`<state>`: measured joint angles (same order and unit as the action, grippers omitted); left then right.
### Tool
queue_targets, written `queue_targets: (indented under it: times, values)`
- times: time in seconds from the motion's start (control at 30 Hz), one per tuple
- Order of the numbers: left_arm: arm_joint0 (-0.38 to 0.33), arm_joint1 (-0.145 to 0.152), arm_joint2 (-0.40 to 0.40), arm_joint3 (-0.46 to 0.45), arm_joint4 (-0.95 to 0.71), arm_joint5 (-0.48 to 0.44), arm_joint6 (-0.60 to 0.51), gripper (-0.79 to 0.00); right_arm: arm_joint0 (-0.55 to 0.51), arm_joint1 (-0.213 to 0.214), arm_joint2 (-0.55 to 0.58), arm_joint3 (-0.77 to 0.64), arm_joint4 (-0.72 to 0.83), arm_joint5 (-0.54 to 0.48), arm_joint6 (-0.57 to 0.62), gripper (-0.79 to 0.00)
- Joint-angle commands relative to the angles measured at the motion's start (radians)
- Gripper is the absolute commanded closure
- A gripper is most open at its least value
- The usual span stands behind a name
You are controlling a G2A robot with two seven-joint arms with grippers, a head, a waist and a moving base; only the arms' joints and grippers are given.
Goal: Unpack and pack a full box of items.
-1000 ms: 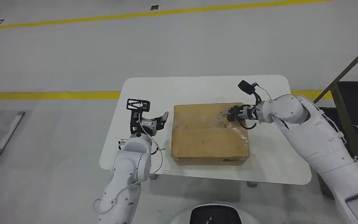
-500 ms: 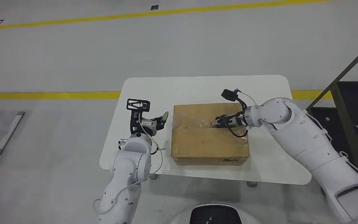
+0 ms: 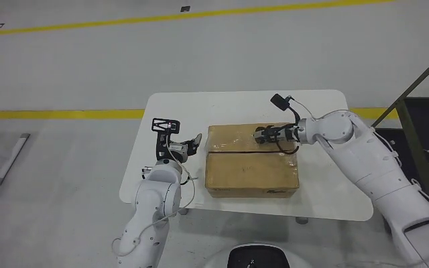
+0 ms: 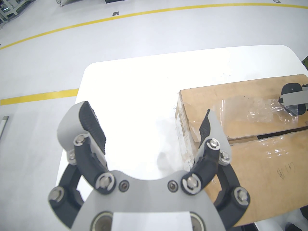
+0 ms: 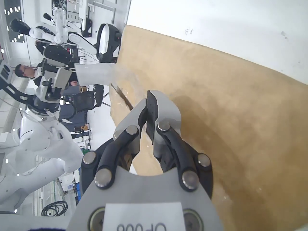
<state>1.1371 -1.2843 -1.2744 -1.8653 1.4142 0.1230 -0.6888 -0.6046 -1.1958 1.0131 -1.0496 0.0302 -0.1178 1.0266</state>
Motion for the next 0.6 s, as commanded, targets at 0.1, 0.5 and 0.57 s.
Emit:
queue_targets:
  times: [0.1,0.5,0.57]
  values:
    - [0.0,0.0,0.0,0.0,0.0,0.0,0.0,-0.785,-0.033,0.032,0.096,-0.105,0.027,0.052,0.067,0.0]
    - [0.0,-0.003,0.009,0.01,-0.025,-0.052,0.032,-0.785,-0.218,0.131,0.326,-0.37,-0.146,0.235,0.286,0.0]
    - [-0.004,-0.004,0.017,0.016,-0.02,-0.058,0.035,-0.785,-0.236,0.138,0.346,-0.377,-0.142,0.24,0.293,0.0]
